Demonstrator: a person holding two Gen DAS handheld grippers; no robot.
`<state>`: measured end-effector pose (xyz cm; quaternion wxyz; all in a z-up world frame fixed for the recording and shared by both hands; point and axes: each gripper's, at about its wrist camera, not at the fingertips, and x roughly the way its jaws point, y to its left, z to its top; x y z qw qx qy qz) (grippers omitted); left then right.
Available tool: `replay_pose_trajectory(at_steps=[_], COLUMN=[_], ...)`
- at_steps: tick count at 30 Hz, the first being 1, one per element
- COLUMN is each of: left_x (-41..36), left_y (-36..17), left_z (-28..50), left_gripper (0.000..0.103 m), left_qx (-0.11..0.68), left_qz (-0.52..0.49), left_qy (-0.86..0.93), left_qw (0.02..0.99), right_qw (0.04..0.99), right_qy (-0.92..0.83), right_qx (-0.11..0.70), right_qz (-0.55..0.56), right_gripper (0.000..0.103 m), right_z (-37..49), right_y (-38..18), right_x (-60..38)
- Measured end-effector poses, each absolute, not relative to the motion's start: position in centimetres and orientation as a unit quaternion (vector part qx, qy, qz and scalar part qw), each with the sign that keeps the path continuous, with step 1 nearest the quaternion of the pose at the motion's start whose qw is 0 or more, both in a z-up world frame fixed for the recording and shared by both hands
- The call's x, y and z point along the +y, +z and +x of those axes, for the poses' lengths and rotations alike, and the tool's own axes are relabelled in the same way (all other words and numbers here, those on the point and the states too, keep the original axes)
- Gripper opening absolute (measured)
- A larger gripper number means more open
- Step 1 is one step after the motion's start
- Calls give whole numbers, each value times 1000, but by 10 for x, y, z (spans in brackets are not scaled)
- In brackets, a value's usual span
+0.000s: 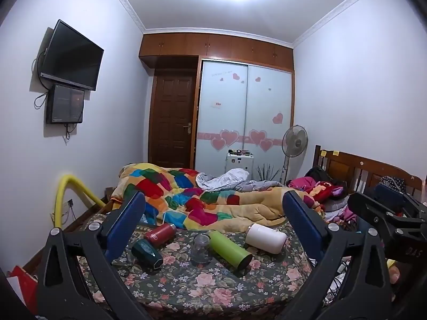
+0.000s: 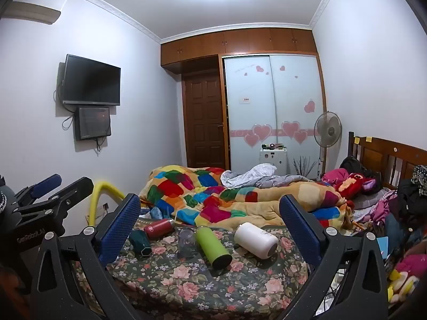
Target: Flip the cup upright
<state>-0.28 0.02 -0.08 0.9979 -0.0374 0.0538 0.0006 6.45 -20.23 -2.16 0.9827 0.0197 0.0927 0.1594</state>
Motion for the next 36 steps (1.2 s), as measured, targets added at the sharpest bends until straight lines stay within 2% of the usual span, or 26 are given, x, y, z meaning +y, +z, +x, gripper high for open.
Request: replay_pose_trajectory(at_steps=[36], left_x=[2], left_y=[-5], left_z=[8], left_gripper=[103], left_qx=[71], left_qz=[-44], left_qy=[13], left_qw=[996], right_qw=[981], right_qy=[164], right_qx=[98], right_qz=[14], right_gripper=[103], right_z=[64], right_y=[-28], right_x=[-198])
